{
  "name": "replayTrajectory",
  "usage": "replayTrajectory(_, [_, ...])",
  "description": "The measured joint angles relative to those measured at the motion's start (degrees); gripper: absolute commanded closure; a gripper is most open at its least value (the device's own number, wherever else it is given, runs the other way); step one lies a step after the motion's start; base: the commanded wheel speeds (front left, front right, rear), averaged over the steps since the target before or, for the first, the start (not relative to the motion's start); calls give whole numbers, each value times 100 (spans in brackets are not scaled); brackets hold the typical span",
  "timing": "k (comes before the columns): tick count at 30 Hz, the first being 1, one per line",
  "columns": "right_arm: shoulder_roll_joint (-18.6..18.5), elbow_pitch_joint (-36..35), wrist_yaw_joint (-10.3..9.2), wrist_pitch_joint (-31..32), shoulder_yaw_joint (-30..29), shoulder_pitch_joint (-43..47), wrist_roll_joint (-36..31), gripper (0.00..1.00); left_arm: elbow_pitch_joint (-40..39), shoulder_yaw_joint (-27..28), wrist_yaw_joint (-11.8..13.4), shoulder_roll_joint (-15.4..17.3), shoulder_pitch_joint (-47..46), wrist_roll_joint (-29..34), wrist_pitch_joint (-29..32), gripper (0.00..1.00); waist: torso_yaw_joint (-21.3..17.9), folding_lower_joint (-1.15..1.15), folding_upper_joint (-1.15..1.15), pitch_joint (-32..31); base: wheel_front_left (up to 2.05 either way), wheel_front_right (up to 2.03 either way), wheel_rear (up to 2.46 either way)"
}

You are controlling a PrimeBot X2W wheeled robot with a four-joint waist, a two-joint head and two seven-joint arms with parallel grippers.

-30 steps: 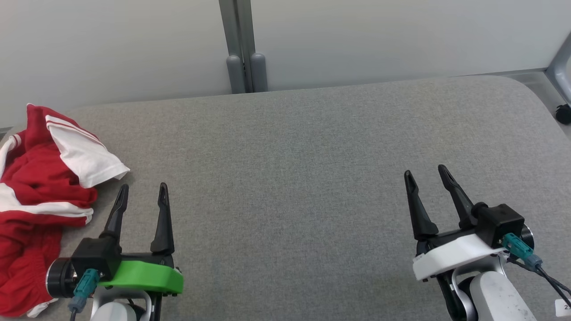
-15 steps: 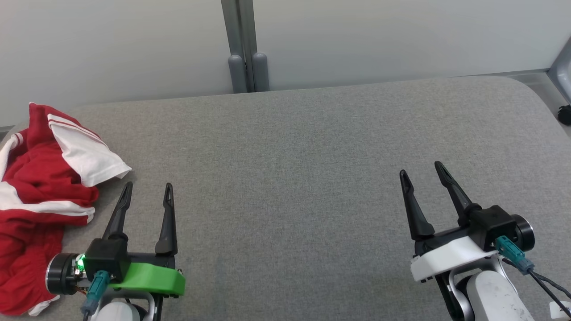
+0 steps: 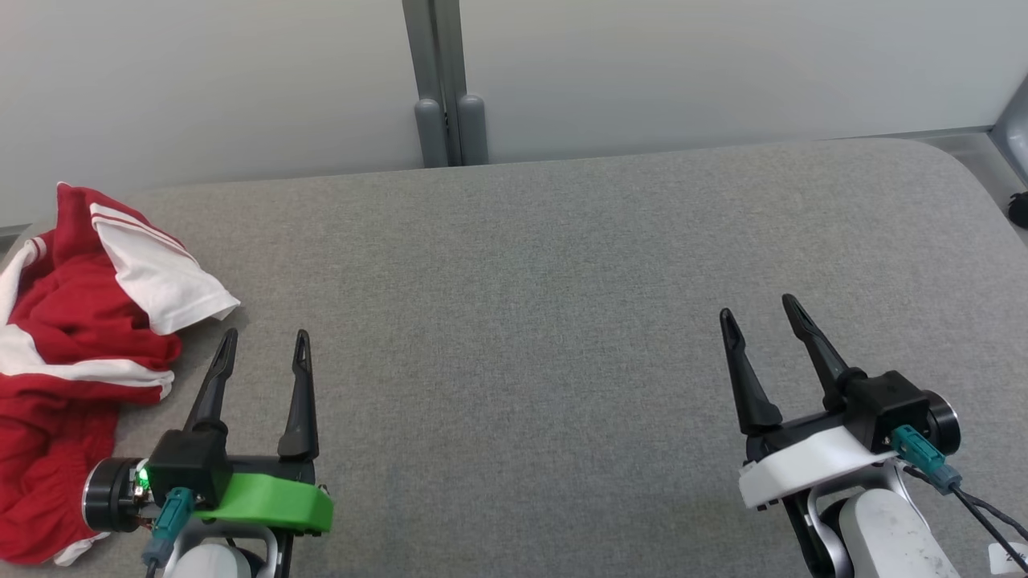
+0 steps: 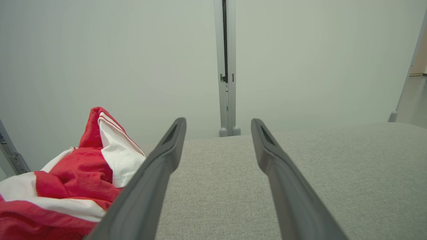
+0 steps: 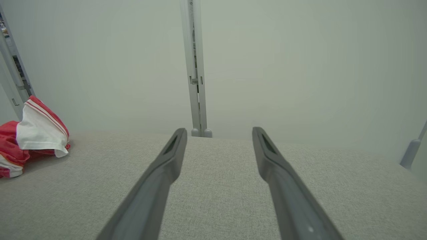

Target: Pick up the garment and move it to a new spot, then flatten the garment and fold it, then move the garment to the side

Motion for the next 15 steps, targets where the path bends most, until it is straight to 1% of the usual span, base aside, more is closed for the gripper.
replayTrajectory(15, [-2, 32, 0, 0, 26, 19, 55, 0, 62, 40, -2, -3, -1, -109, -1, 0, 144, 0, 0, 5, 0, 0, 0])
